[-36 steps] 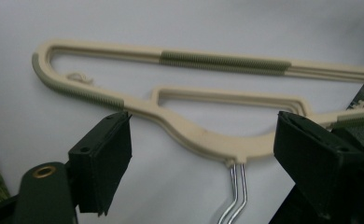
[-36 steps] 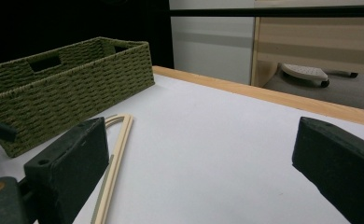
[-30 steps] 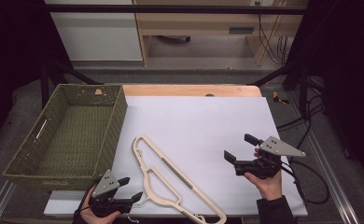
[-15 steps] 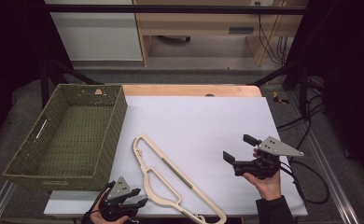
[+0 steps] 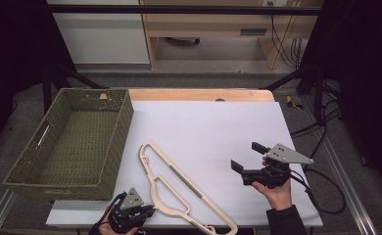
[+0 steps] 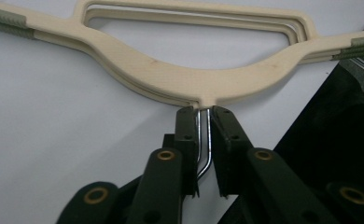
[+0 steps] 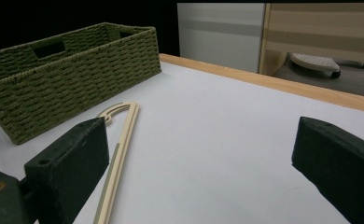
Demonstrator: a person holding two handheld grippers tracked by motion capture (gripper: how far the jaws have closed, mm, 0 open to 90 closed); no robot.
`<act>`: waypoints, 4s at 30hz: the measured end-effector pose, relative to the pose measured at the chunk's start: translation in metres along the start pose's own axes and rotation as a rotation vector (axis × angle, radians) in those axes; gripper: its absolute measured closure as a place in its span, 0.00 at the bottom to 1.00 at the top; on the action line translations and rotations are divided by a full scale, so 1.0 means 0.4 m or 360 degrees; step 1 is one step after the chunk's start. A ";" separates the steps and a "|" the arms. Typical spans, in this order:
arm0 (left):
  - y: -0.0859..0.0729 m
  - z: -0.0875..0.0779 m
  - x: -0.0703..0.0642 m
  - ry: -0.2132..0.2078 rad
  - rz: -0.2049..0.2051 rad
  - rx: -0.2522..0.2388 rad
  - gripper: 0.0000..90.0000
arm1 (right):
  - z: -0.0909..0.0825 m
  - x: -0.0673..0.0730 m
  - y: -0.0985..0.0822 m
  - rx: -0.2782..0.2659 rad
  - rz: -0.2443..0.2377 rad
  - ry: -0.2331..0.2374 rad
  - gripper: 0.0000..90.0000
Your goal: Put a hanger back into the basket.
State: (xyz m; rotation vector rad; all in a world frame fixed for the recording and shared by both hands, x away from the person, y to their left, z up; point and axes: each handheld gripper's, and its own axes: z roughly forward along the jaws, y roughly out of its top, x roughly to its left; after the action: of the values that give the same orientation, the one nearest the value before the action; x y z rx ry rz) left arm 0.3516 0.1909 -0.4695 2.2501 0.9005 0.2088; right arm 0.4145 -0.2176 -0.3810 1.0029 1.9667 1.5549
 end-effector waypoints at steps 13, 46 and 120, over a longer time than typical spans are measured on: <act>0.013 -0.020 -0.004 0.0027 -0.0053 -0.0039 0.98 | 0.038 0.034 -0.012 0.0058 -0.0008 0.0091 0.07; 0.184 -0.105 -0.036 0.0102 0.0057 0.0045 0.98 | 0.223 0.315 -0.049 0.0433 -0.0170 0.0476 0.22; 0.222 -0.170 0.131 0.0153 0.0047 -0.0557 0.07 | 0.209 0.171 0.020 0.0586 -0.0330 0.0105 0.96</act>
State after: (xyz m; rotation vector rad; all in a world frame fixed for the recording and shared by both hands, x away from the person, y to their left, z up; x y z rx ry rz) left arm 0.4134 0.2166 -0.3658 1.9418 0.8103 0.4552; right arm 0.4329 -0.1112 -0.3898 0.8544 2.3753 1.1532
